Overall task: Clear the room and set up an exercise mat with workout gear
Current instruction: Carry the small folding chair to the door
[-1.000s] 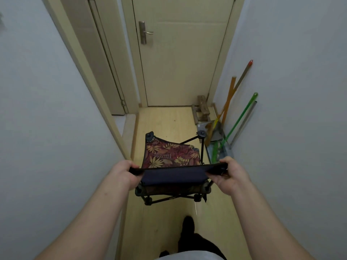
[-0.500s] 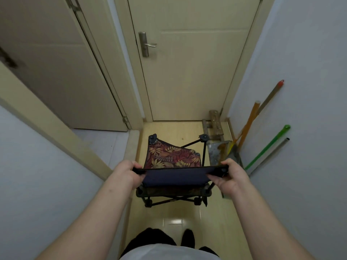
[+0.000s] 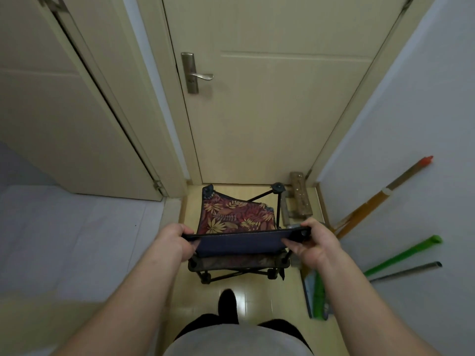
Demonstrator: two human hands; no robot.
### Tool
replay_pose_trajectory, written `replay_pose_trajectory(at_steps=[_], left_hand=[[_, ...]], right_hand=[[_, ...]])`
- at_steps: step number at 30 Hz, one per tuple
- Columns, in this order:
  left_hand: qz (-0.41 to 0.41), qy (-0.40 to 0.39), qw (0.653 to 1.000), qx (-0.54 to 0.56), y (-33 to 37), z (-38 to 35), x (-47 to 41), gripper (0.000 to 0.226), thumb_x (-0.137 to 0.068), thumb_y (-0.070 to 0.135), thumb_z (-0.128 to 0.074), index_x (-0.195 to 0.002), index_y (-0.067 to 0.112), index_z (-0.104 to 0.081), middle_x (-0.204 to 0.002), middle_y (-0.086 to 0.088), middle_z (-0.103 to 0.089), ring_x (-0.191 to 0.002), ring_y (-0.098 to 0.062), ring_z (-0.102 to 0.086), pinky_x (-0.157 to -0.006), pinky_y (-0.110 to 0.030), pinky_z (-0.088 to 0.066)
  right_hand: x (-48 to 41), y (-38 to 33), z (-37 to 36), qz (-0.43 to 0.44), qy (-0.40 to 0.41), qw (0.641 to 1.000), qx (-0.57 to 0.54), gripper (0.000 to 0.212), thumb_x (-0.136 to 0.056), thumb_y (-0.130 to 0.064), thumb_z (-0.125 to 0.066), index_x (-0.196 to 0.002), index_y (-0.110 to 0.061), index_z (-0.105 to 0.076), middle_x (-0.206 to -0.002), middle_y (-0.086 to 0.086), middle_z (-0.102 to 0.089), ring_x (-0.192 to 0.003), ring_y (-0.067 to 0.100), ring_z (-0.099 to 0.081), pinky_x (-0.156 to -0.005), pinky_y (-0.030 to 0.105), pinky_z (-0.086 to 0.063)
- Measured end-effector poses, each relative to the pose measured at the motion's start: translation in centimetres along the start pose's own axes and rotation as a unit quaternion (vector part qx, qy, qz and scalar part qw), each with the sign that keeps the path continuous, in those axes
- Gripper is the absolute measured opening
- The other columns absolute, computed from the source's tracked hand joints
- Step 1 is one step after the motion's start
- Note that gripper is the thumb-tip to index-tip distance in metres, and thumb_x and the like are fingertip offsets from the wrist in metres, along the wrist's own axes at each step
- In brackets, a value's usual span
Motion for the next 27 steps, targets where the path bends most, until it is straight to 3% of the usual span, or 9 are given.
replay_pose_trajectory(at_steps=[5,9,14,17,19,22,25,27], left_hand=[[0.000,0.017,1.000,-0.021,4.7,-5.2,-3.6,0.012,-0.093,-0.008,-0.049,-0.103,-0.003,-0.055,-0.115,-0.022,-0.053,-0.101,-0.035,-0.056,-0.082,-0.040,-0.054],[-0.002,0.019,1.000,-0.016,7.0,-9.1,-6.5,0.013,-0.095,-0.007,-0.050,-0.107,-0.004,-0.054,-0.117,-0.023,-0.052,-0.113,-0.035,-0.055,-0.094,-0.040,-0.055],[-0.009,0.017,1.000,0.010,8.3,-13.5,-11.0,0.016,-0.094,-0.006,-0.051,-0.109,-0.002,-0.054,-0.119,-0.023,-0.053,-0.111,-0.037,-0.055,-0.095,-0.042,-0.055],[0.000,0.023,1.000,0.008,8.6,-15.4,-15.3,0.017,-0.097,-0.004,-0.048,-0.112,-0.003,-0.054,-0.117,-0.023,-0.056,-0.100,-0.036,-0.058,-0.094,-0.041,-0.055],[0.005,0.026,1.000,0.007,8.5,-16.5,-17.8,0.010,-0.098,-0.004,-0.045,-0.103,-0.004,-0.055,-0.108,-0.022,-0.057,-0.089,-0.035,-0.058,-0.091,-0.039,-0.055],[0.010,0.029,1.000,-0.003,8.2,-17.9,-21.6,0.016,-0.099,-0.005,-0.043,-0.087,-0.002,-0.053,-0.100,-0.017,-0.054,-0.085,-0.032,-0.056,-0.094,-0.036,-0.051],[0.025,0.030,0.999,-0.015,7.7,-18.3,-25.6,0.019,-0.099,-0.006,-0.041,-0.085,-0.002,-0.053,-0.098,-0.015,-0.054,-0.100,-0.030,-0.055,-0.094,-0.035,-0.049],[0.033,0.030,0.999,-0.032,7.4,-18.2,-27.9,0.019,-0.099,-0.006,-0.041,-0.085,-0.001,-0.053,-0.095,-0.014,-0.056,-0.091,-0.028,-0.057,-0.090,-0.033,-0.048]], right_hand=[[-3.8,-3.5,-5.8,-0.017,0.023,0.999,0.020,0.008,-0.092,-0.006,-0.058,-0.097,-0.005,-0.052,-0.117,0.021,-0.056,-0.110,0.043,-0.060,-0.093,0.053,-0.056],[-7.6,-5.6,-9.1,-0.041,0.056,0.997,0.039,0.011,-0.092,-0.004,-0.052,-0.103,-0.005,-0.049,-0.110,0.023,-0.057,-0.103,0.043,-0.062,-0.071,0.057,-0.060],[-13.7,-7.6,-11.3,-0.053,0.113,0.990,0.062,0.017,-0.095,-0.002,-0.045,-0.111,-0.003,-0.049,-0.113,0.025,-0.055,-0.110,0.042,-0.057,-0.095,0.057,-0.052],[-17.9,-8.2,-12.5,-0.058,0.132,0.985,0.094,0.005,-0.098,-0.004,-0.044,-0.102,-0.002,-0.047,-0.095,0.020,-0.052,-0.086,0.038,-0.056,-0.100,0.056,-0.049],[-20.9,-8.2,-12.8,-0.060,0.144,0.982,0.111,0.006,-0.100,-0.007,-0.045,-0.097,-0.003,-0.047,-0.093,0.018,-0.052,-0.075,0.035,-0.054,-0.091,0.055,-0.053],[-25.3,-8.0,-12.8,-0.066,0.161,0.978,0.116,0.010,-0.100,-0.006,-0.046,-0.109,-0.002,-0.049,-0.096,0.019,-0.055,-0.077,0.038,-0.057,-0.059,0.053,-0.052],[-29.3,-7.1,-12.4,-0.082,0.172,0.974,0.123,0.010,-0.101,-0.001,-0.045,-0.109,-0.001,-0.049,-0.099,0.020,-0.056,-0.081,0.036,-0.056,-0.074,0.051,-0.051],[-31.1,-6.4,-12.3,-0.092,0.172,0.973,0.120,0.007,-0.101,0.000,-0.043,-0.106,0.001,-0.049,-0.099,0.020,-0.054,-0.081,0.035,-0.054,-0.081,0.050,-0.048]])
Point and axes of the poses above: each hand's wrist, its own x-axis away from the middle knuckle, its own z-axis out of the back of the hand, y = z × x, the point moved 7 cm from there along -x, towards the middle knuckle
